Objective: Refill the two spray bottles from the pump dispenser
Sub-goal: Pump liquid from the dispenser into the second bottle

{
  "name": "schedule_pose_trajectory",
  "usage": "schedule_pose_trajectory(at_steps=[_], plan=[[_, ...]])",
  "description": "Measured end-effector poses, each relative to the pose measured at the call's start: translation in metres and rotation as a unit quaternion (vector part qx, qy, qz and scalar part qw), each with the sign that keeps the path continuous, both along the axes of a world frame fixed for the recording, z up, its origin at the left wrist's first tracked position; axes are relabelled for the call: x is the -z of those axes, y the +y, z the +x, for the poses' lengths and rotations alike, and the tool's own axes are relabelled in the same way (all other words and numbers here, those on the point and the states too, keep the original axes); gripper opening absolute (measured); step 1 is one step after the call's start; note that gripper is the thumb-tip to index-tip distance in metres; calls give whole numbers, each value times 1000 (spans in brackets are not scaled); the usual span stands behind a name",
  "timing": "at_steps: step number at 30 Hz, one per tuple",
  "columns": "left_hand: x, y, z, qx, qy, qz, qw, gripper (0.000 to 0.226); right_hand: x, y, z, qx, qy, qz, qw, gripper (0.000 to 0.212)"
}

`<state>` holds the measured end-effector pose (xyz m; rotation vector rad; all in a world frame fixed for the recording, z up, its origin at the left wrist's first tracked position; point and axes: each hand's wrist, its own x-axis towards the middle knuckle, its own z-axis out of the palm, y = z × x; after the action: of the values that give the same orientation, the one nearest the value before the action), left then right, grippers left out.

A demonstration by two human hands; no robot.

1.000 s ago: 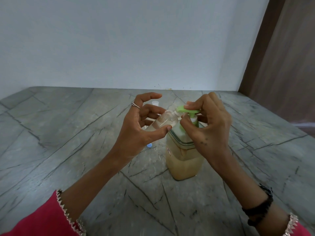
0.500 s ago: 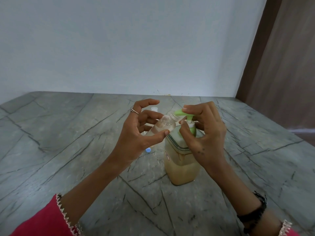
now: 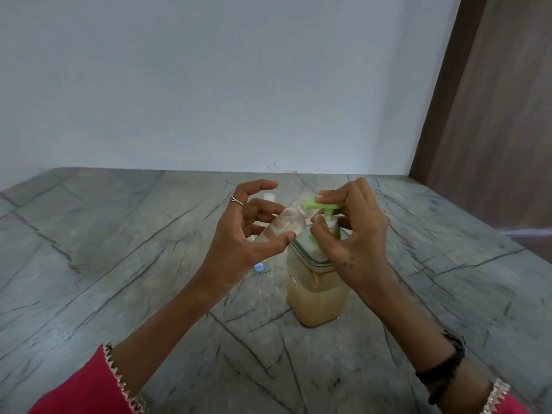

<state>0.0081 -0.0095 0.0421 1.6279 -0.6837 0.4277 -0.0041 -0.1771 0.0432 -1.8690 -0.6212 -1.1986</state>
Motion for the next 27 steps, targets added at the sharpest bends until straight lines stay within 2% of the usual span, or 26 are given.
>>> schedule_pose_trajectory(at_steps=[9, 15, 19, 27], plan=[[-2, -1, -2, 5, 1, -10, 1000, 63, 0, 2, 0, 0, -8, 23, 1000, 12], [-1, -1, -1, 0, 7, -13, 1000, 60, -8, 2, 1, -2, 1, 14, 1000, 18], [0, -2, 1, 5, 16, -18, 1000, 61, -3, 1, 0, 7, -1, 5, 1000, 12], [-1, -1, 0, 7, 10, -14, 1000, 63, 2, 0, 1, 11, -19, 4, 1000, 15]])
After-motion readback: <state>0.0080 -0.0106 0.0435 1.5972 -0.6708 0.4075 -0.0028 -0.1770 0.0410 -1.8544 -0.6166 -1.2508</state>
